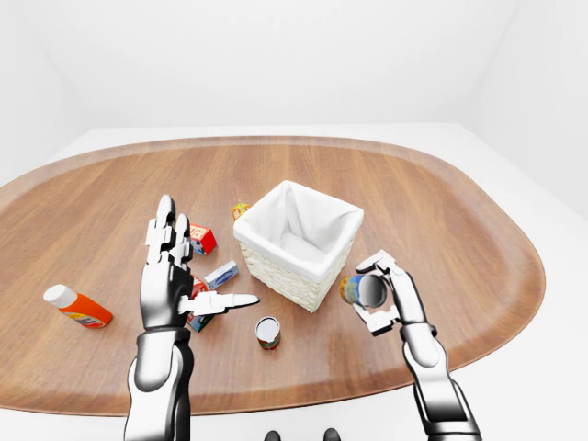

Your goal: Pick up the alphabet soup, and put it in the basket.

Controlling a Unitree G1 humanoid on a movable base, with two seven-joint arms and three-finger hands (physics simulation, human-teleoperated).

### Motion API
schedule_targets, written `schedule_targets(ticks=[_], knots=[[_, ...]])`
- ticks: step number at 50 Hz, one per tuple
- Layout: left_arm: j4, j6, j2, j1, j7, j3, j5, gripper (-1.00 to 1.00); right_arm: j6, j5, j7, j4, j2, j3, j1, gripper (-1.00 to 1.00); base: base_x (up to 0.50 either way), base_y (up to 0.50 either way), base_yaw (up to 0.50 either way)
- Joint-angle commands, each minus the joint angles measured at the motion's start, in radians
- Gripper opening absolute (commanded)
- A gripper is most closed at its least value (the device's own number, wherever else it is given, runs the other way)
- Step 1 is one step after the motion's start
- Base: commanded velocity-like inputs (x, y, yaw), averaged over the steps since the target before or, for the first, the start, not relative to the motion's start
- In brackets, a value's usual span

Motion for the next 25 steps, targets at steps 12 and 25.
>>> schedule_targets(ticks=[12,25], knots=[[-0.001,0.000,0.000,-0.002,0.002,-0.001,0.001,1.00,-0.026,0.084,-0.033,-0.118,0.010,-0.025,-0.012,-1.00,0.00,0.00,0.00],[0.005,0.000,0.001,-0.003,0.003,-0.003,0.004,1.00,-0.012,0.098,-0.051,-0.203,0.016,-0.025,-0.015,-1.00,0.00,0.00,0.00]])
